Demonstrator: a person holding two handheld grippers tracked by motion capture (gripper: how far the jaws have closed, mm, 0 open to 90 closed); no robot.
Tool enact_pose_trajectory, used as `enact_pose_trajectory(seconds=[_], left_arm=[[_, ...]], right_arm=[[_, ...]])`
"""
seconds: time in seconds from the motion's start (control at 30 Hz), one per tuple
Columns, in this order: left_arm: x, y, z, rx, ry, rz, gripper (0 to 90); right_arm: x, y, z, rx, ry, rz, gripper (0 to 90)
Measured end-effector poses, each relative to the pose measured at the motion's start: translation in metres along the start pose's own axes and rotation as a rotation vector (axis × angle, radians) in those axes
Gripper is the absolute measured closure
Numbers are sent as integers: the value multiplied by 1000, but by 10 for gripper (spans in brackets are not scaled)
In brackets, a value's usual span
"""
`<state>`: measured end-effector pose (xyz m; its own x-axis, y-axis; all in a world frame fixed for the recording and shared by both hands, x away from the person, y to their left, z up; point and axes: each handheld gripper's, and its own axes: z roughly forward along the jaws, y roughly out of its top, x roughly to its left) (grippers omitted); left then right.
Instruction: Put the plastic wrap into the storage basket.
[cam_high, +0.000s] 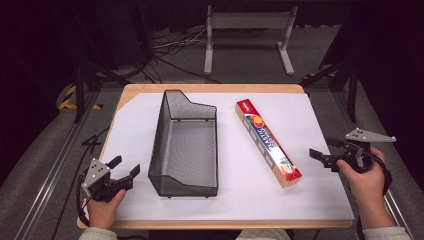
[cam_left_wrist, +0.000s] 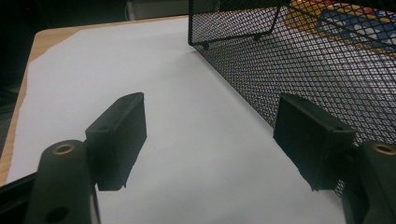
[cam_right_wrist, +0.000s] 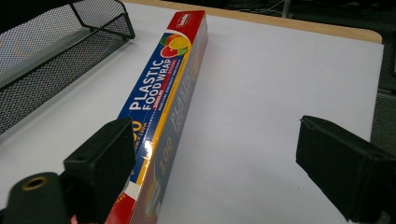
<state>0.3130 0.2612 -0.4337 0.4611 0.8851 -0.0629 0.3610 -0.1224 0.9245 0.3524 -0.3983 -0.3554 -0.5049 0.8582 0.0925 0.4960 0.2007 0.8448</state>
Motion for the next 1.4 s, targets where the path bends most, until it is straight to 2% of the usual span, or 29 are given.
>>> enact_pose_trajectory(seconds=[0.1,0.17,0.37,0.5,0.63,0.77,1.0,1.27,1.4], left_arm=[[0,0,1,-2,2,-3,263],[0,0,1,0,4,0,263],[-1,-1,0,8,9,14,263],[-3,-2,-5,7,33,32,265],[-4,-3,-7,6,35,33,264],[-5,-4,-9,6,40,31,264],[-4,-4,-8,7,38,33,264],[-4,-4,-6,9,35,35,263],[-4,-4,-5,8,33,39,263]], right_arm=[[5,9,7,23,17,-10,60],[6,11,9,28,26,-10,59],[22,35,25,66,38,-47,63],[30,46,38,81,57,-36,78],[37,53,48,93,53,-53,111],[43,61,61,109,52,-44,165],[51,73,79,129,36,-56,196],[55,83,96,139,24,-89,193],[58,84,103,158,25,-78,187]])
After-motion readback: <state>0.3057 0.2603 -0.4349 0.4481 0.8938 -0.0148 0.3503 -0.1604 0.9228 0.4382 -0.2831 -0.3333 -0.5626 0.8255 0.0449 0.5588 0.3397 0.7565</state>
